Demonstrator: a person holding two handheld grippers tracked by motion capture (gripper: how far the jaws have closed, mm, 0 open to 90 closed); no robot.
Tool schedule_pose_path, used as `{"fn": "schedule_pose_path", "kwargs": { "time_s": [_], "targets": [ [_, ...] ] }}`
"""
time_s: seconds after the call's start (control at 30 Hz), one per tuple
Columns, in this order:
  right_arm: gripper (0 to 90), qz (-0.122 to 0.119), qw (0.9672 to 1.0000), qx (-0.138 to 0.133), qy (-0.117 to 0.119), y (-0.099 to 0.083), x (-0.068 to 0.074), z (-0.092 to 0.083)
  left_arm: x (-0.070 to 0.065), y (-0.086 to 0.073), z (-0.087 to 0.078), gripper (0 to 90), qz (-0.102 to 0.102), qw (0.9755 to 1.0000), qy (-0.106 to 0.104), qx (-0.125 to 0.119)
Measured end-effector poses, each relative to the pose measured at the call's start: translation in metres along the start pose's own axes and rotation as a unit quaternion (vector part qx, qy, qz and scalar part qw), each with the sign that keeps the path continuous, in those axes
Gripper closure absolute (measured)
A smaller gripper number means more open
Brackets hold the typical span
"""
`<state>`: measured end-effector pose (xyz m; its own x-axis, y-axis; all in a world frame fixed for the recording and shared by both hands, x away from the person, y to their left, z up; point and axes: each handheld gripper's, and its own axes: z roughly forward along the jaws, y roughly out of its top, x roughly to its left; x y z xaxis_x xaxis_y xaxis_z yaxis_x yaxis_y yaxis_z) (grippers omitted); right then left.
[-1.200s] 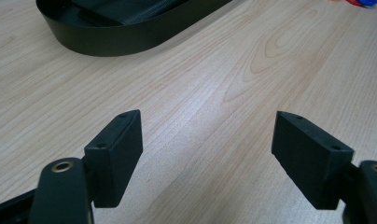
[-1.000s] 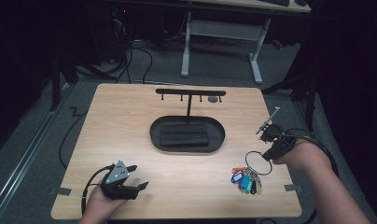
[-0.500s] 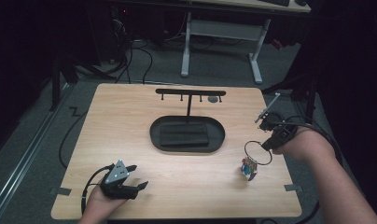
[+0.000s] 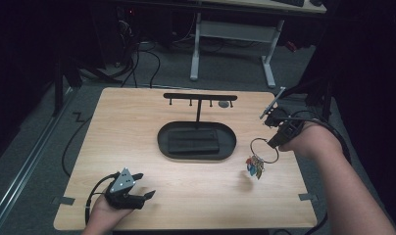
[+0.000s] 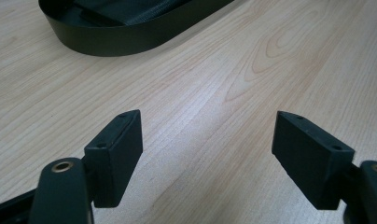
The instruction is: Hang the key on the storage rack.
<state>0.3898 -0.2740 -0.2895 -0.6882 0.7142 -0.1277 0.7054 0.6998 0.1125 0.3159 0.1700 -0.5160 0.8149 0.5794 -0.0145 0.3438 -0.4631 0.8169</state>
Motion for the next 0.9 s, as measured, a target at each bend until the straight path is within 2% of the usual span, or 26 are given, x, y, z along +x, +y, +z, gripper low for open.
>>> {"fn": "schedule_pose_path", "kwargs": {
  "time_s": [0.4, 0.6, 0.7, 0.9],
  "targets": [
    [88.2, 0.002, 1.0000, -0.008, 0.002, 0.021, -0.005, 0.005, 0.000, -0.001, -0.002, 25.1, -0.001, 1.0000, -0.001, -0.002],
    [88.1, 0.004, 0.9999, -0.010, -0.002, 0.028, -0.008, 0.003, 0.000, -0.002, -0.002, 25.1, -0.002, 1.0000, -0.002, -0.002],
    [88.2, 0.013, 0.9999, -0.010, -0.002, 0.031, -0.010, 0.002, -0.001, -0.001, -0.001, 25.2, -0.002, 1.0000, -0.004, -0.001],
    [88.2, 0.010, 0.9999, -0.010, -0.007, 0.041, -0.016, -0.001, -0.001, -0.001, 0.000, 25.2, -0.001, 1.0000, -0.004, -0.001]
  ]
}}
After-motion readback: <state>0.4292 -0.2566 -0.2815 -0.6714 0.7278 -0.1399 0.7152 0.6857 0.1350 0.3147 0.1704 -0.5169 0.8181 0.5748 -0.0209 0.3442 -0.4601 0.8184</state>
